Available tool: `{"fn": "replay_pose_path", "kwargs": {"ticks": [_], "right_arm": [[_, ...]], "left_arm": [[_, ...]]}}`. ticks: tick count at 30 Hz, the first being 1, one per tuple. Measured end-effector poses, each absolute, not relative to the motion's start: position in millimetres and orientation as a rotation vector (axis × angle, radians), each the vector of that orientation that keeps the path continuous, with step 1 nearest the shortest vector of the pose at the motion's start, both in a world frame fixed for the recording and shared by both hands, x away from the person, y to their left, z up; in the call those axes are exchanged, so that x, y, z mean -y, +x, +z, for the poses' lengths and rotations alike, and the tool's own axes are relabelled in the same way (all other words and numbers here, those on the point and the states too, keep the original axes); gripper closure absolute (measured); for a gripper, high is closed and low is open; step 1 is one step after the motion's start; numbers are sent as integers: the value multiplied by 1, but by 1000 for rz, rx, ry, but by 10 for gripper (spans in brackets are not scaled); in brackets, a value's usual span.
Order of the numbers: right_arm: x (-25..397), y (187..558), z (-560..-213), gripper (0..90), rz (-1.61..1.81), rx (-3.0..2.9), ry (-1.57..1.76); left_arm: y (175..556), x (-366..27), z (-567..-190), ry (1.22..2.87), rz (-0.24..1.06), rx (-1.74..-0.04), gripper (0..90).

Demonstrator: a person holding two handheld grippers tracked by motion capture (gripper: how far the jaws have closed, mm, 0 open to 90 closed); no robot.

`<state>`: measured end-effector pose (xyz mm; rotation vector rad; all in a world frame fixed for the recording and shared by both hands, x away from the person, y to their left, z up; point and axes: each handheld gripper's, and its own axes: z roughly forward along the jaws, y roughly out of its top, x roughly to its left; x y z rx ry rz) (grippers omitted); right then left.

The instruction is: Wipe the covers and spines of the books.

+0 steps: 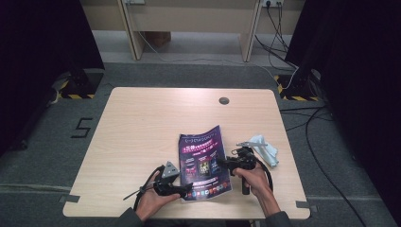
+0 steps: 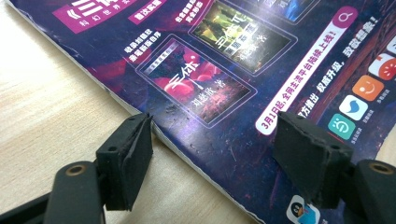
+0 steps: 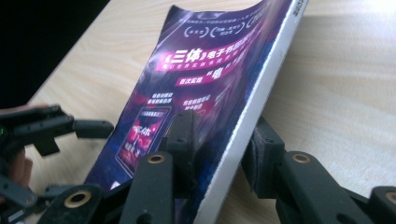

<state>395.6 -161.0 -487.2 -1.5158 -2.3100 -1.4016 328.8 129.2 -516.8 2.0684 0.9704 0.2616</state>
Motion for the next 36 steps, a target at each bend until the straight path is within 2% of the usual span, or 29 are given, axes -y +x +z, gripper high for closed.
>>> {"fn": "replay_pose_path", "kwargs": {"ticks": [17,24,36], "right_arm": [[166,403,-492,651,-1351,2318,-1486],[173,420,-492,674,-1355,2294,-1514],[166,419,-485,736,-1340,2368,-1501]], "left_arm": [[329,-129,-517,2067,266,-970,276],[329,-129,-517,2066,264,-971,277],[329,-130,-517,2064,262,-983,273]]}}
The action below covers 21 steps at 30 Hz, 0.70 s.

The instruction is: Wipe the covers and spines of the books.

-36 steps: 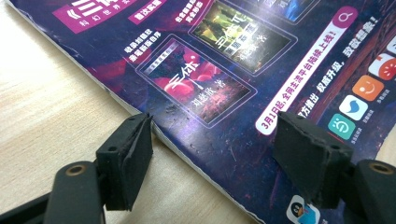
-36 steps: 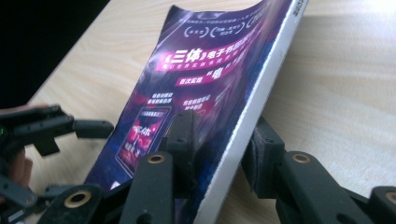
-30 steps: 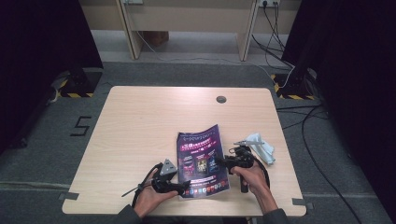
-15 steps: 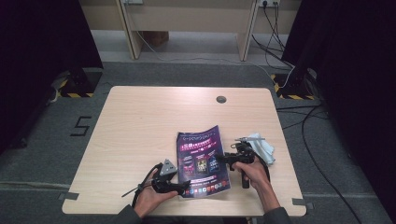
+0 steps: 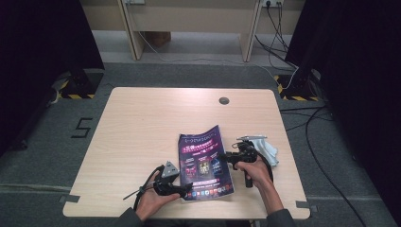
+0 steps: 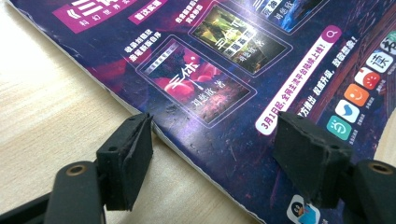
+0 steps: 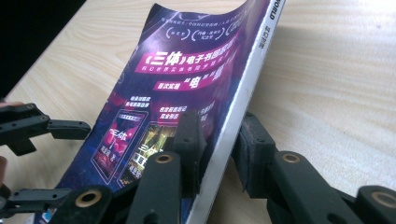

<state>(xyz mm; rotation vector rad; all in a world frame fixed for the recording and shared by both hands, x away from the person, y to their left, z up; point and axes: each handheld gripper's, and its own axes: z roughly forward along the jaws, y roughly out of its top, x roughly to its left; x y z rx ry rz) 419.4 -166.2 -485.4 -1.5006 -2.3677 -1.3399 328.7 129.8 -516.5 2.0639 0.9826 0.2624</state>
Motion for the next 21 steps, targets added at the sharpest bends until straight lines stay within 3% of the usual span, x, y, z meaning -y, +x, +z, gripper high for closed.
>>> {"fn": "replay_pose_path", "kwargs": {"ticks": [6,11,21], "right_arm": [[160,423,-478,761,-1337,2412,-1479],[153,428,-471,777,-1317,2461,-1461],[132,437,-444,815,-1261,2592,-1390]], "left_arm": [[332,-133,-512,2055,194,-997,238],[327,-148,-496,2036,254,-979,233],[332,-192,-509,2038,264,-1097,231]]}}
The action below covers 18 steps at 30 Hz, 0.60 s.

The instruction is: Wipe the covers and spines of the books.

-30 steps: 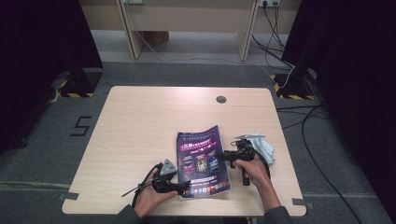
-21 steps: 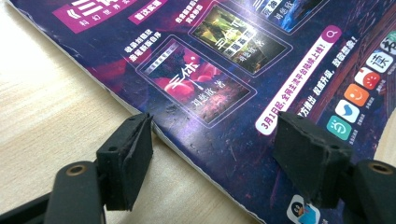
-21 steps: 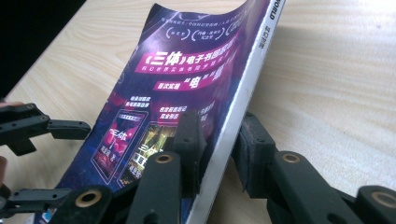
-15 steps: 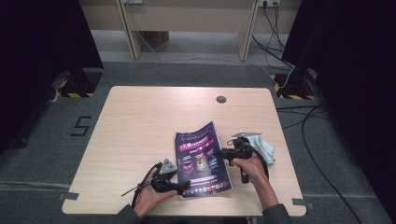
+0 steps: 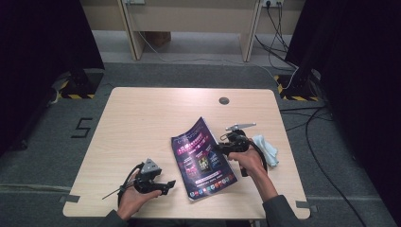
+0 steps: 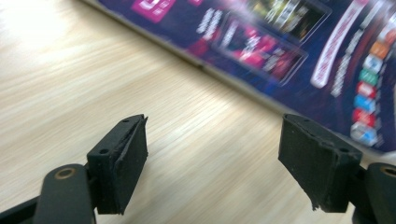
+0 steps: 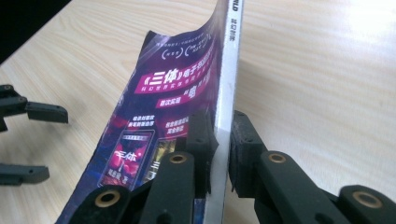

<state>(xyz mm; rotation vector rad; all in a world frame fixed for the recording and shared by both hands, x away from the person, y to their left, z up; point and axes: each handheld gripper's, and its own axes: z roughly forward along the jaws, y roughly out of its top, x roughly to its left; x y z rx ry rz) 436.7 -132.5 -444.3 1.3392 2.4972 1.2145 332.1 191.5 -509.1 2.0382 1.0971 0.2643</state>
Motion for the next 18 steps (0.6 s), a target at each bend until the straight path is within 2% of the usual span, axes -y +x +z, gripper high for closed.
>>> {"fn": "replay_pose_path", "kwargs": {"ticks": [10,18], "right_arm": [[108,450,-398,832,1040,-2541,1166],[105,457,-351,833,952,-2497,1079]], "left_arm": [[339,-204,-512,2009,261,-1145,235],[340,-204,-513,2009,254,-1152,238]]}}
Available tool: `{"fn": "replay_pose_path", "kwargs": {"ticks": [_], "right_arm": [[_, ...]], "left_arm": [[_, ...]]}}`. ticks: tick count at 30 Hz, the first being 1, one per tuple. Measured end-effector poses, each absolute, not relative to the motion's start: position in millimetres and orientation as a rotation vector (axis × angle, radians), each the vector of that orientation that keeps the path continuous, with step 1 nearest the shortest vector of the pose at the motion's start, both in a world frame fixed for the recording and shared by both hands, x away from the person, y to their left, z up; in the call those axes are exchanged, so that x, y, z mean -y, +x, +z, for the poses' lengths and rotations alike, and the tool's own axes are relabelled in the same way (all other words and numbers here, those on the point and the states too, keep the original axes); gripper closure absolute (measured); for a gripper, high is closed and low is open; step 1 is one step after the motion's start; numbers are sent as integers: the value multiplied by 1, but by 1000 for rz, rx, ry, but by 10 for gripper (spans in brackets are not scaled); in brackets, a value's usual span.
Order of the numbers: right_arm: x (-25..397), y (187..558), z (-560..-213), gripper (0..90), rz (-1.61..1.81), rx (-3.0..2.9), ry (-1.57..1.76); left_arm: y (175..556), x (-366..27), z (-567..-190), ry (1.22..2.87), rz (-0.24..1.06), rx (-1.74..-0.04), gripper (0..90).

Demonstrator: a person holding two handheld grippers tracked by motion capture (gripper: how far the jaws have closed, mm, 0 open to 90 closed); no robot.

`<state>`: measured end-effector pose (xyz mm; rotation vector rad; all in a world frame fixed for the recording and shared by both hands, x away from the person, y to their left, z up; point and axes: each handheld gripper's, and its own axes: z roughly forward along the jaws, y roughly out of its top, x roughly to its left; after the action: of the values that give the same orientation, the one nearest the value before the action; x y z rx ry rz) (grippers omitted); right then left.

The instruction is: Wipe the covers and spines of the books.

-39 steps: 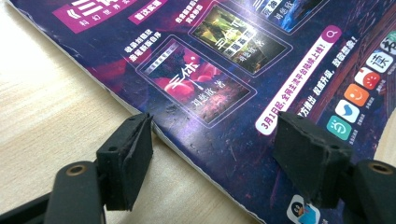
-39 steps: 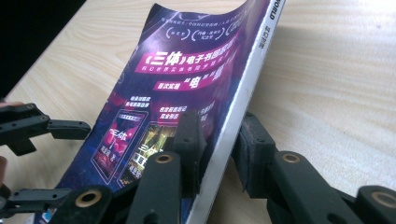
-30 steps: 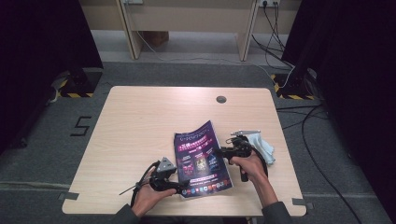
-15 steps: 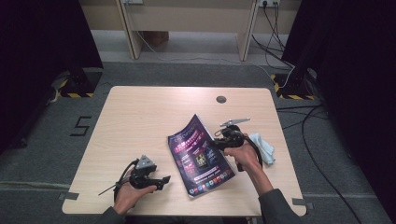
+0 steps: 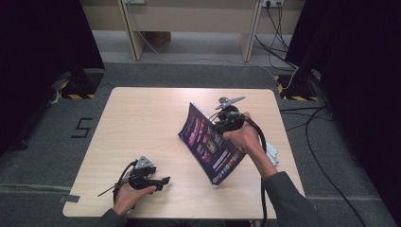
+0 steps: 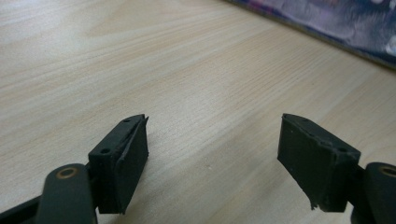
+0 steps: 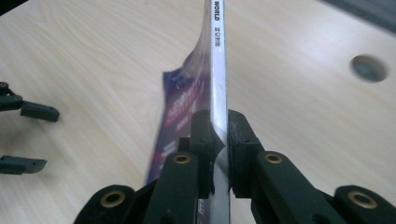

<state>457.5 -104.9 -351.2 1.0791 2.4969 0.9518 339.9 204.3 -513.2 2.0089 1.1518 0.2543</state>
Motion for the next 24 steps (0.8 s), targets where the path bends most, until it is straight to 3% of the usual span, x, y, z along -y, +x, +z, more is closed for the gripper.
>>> {"fn": "replay_pose_path", "kwargs": {"ticks": [7,12,24], "right_arm": [[97,462,-313,832,772,-2425,995],[82,462,-336,832,646,-2514,945],[41,446,-372,832,714,-2690,909]], "left_arm": [[339,-202,-513,2016,252,-1141,238],[339,-202,-512,2016,251,-1140,238],[339,-205,-513,2015,250,-1153,236]]}}
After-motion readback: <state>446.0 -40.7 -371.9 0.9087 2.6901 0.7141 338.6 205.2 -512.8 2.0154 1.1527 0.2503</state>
